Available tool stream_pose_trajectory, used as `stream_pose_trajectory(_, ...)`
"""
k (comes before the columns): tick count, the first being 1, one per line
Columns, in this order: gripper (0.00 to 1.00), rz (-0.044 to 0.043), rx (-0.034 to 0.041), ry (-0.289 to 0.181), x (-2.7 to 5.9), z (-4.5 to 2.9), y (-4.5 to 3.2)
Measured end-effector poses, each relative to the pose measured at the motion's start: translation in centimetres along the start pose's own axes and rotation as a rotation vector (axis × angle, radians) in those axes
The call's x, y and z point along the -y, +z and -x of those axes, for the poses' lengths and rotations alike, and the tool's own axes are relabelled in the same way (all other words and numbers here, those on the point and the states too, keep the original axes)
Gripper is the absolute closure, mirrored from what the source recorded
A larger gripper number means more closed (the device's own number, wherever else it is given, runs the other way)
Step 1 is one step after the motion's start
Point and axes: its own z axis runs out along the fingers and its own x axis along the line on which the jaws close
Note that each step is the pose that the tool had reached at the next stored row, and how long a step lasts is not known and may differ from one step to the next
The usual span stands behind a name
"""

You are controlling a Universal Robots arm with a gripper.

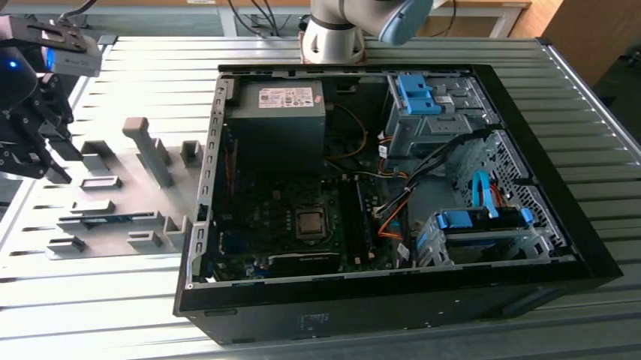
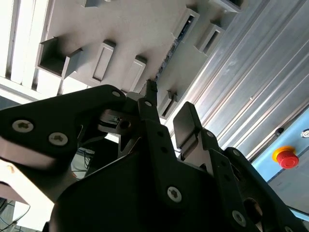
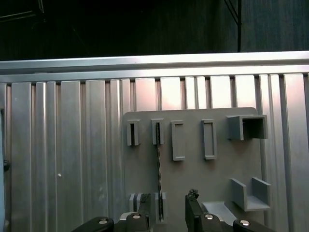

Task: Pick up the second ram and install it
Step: 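Pick up the second ram and move it above second insertion slot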

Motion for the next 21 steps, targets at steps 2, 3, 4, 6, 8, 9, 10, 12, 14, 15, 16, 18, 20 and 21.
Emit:
stream_pose_trajectory(2,0.58,-0.0015,-0.0002,0.0,-0.17,-0.08,0.35)
stream_pose_trajectory(3,0.58,-0.0034,0.0,0.0,-0.27,-0.11,0.51)
stream_pose_trajectory(4,0.58,-0.0055,0.0002,0.0,-0.36,-0.14,0.68)
stream_pose_trajectory(6,0.58,-0.0091,0.0005,0.004,-0.45,-0.17,1.03)
stream_pose_trajectory(8,0.58,-0.0127,0.0007,0.006,-0.49,-0.18,1.37)
stream_pose_trajectory(9,0.58,-0.0135,0.0007,0.006,-0.5,-0.18,1.55)
stream_pose_trajectory(10,0.58,-0.0138,0.0008,0.006,-0.5,-0.19,1.74)
stream_pose_trajectory(12,0.58,-0.0139,0.0007,0.006,-0.49,-0.19,2.09)
stream_pose_trajectory(14,0.58,-0.0139,0.0007,0.006,-0.49,-0.2,2.45)
stream_pose_trajectory(15,0.58,-0.014,0.0008,0.006,-0.48,-0.2,2.65)
stream_pose_trajectory(16,0.58,-0.0139,0.0007,0.006,-0.48,-0.21,2.83)
stream_pose_trajectory(18,0.58,-0.0139,0.0007,0.006,-0.47,-0.21,3.19)
stream_pose_trajectory(20,0.58,-0.0139,0.0007,0.006,-0.46,-0.22,3.53)
stream_pose_trajectory(21,0.58,-0.0139,0.0007,0.006,-0.46,-0.22,3.66)
